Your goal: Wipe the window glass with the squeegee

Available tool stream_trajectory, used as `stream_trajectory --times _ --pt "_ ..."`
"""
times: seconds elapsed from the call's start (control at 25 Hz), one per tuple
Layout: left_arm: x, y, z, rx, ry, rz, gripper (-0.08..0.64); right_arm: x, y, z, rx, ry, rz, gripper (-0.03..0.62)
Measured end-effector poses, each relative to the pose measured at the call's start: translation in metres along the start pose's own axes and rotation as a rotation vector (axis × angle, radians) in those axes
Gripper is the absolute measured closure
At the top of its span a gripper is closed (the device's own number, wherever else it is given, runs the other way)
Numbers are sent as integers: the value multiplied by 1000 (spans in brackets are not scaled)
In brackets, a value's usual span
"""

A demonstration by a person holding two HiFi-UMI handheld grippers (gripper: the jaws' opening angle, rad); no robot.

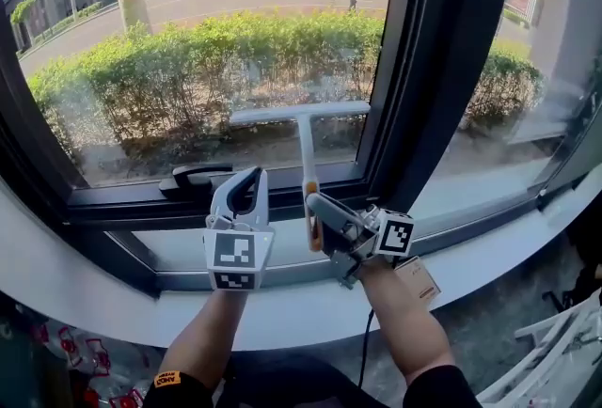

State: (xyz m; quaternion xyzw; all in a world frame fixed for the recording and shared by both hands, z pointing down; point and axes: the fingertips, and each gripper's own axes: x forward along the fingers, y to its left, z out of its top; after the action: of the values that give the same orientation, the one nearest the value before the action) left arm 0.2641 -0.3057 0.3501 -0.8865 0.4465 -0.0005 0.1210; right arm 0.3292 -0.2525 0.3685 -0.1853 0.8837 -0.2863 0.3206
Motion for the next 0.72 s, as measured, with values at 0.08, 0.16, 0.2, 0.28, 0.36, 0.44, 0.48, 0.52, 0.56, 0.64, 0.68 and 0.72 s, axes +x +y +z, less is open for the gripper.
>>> stream_trajectory --times 0.08,0.16,0.2,0.28,0.36,0.44,0.48,0.52,0.56,0.64,0.68,0.72 --pt "-3 -2 -10 -9 11 -3 548 -9 -12 -10 7 6 -31 546" --pt "-6 -7 -20 -14 22 -8 548 -16 -16 -19 35 3 -36 546" --pt "-7 -10 -24 -17 27 -12 549 -18 -16 -23 53 0 -35 546" --pt "-9 -17 -31 -41 35 -20 548 -25 -22 -30 75 -2 -45 546" --pt "-10 -20 -37 -74 41 -24 548 -29 -28 -36 87 -1 -59 546" --pt "-11 -22 -44 -84 51 -27 548 -33 -33 -41 96 -1 -69 546" --pt "-12 -23 -47 -85 56 -28 548 -36 -35 -44 102 -1 -73 546" --pt "-12 -24 -51 -81 62 -29 548 -38 -38 -47 108 -2 -78 546" --pt "-13 -24 -56 -70 67 -31 548 -41 -40 -50 115 -3 -84 546" --pt "-15 -25 -65 -43 79 -34 548 -46 -45 -55 129 -6 -94 546" --pt "-16 -25 -69 -40 85 -35 548 -49 -47 -58 136 -7 -98 546" --pt "-17 -26 -71 -47 91 -35 548 -51 -49 -60 141 -9 -101 546"
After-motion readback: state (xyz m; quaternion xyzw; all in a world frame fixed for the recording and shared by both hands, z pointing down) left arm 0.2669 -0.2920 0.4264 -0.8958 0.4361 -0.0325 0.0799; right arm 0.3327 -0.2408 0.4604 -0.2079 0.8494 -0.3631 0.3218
